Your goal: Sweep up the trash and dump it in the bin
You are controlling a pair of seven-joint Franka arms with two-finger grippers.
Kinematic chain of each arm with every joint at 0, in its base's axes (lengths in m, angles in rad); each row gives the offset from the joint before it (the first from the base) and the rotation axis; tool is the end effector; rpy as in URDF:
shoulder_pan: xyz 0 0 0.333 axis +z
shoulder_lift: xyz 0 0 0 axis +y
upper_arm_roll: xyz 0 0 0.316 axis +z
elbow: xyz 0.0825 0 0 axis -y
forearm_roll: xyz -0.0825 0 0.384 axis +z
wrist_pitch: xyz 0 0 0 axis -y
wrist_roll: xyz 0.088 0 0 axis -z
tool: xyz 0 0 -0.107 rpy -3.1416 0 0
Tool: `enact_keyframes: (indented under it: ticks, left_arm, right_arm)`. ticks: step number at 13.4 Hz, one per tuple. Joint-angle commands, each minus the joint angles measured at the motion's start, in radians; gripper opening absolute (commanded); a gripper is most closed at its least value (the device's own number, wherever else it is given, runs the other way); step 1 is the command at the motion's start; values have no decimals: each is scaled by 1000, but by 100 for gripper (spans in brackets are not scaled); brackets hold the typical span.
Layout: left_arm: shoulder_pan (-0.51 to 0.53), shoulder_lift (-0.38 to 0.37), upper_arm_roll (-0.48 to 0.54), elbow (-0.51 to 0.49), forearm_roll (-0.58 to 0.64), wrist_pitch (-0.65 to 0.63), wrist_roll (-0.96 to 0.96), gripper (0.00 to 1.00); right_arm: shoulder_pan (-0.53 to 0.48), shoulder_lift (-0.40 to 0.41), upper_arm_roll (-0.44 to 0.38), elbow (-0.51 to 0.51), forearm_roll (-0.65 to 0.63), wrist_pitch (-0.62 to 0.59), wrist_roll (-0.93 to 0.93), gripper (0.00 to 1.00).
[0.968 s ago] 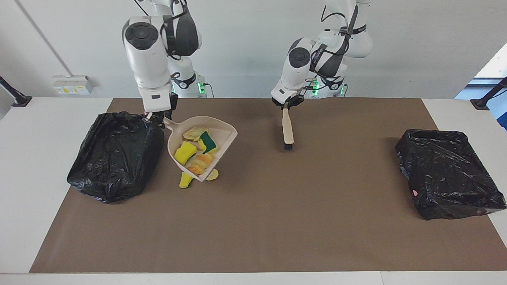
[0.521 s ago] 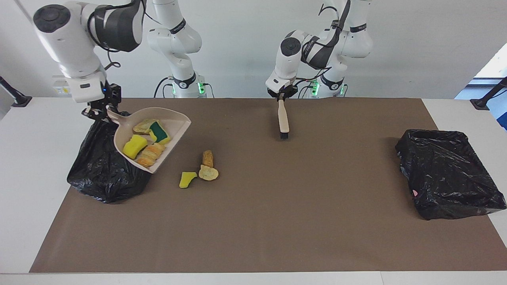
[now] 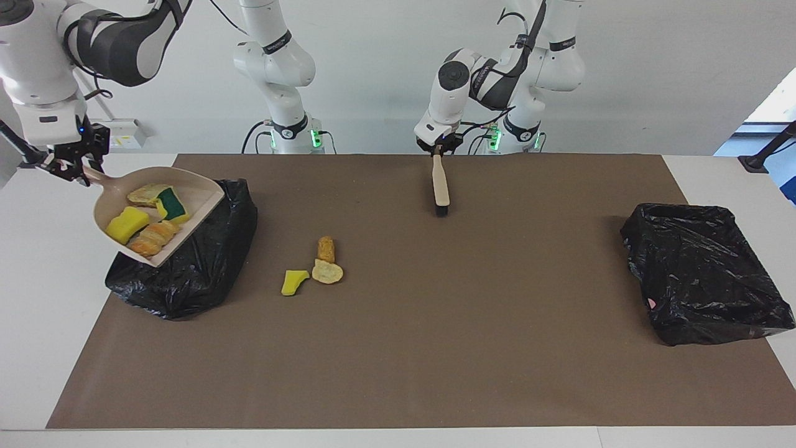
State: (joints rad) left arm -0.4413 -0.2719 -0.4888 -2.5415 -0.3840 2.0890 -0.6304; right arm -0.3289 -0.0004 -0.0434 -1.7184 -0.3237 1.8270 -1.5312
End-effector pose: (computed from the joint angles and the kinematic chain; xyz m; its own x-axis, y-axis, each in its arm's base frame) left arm 0.2355 -0.3385 0.3424 0.9632 -0.0451 -0.2650 -0.0454 -0.9990 0.0049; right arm 0.5253 -0.2329 0.5817 0.3389 0.8881 -0.3106 0.9408 -0.3212 0.1082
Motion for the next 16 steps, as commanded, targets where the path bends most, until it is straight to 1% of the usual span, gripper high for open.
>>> enact_keyframes:
  ticks: [1, 2, 3, 4, 6, 7, 8, 9, 11, 12, 13, 14, 16]
  left_arm:
    - [-10, 0, 10, -13, -18, 23, 9, 23]
    - [-7, 3, 12, -8, -18, 25, 11, 25]
    - [-7, 6, 12, -5, -18, 31, 8, 35]
    - [-5, 14, 13, -3, -18, 31, 12, 42]
    - [-4, 16, 13, -3, -18, 29, 17, 68]
    - [-2, 17, 15, 4, -18, 23, 18, 82]
    - [3, 35, 18, 26, -16, 13, 18, 100]
    - [16, 71, 19, 61, -9, 8, 26, 100]
    - [53, 146, 22, 169, 11, -29, 35, 100]
    - [55, 178, 47, 231, 55, -73, 35, 100]
    - [53, 206, 79, 298, 127, -117, 37, 100]
    - [53, 226, 99, 350, 192, -147, 40, 100]
    - [53, 234, 177, 409, 252, -159, 82, 100]
  right_arm:
    - [-7, -1, 14, -24, -124, 46, -3, 0]
    - [-9, 3, 14, -36, -183, 67, 18, 0]
    - [-7, 2, 14, -62, -239, 80, 32, 0]
    - [1, 2, 14, -87, -291, 78, 58, 0]
    - [10, 2, 23, -144, -383, 84, 146, 0]
    - [34, 5, 23, -150, -405, 75, 166, 0]
    - [50, 2, 22, -156, -413, 66, 172, 0]
    - [51, 0, 23, -159, -441, 61, 172, 0]
    - [68, -6, 27, -167, -477, 29, 183, 0]
    - [95, -6, 27, -165, -524, 23, 206, 0]
    - [103, -6, 28, -165, -553, 21, 215, 0]
    - [106, -6, 28, -165, -555, 21, 217, 0]
    - [110, -6, 30, -167, -551, 18, 217, 0]
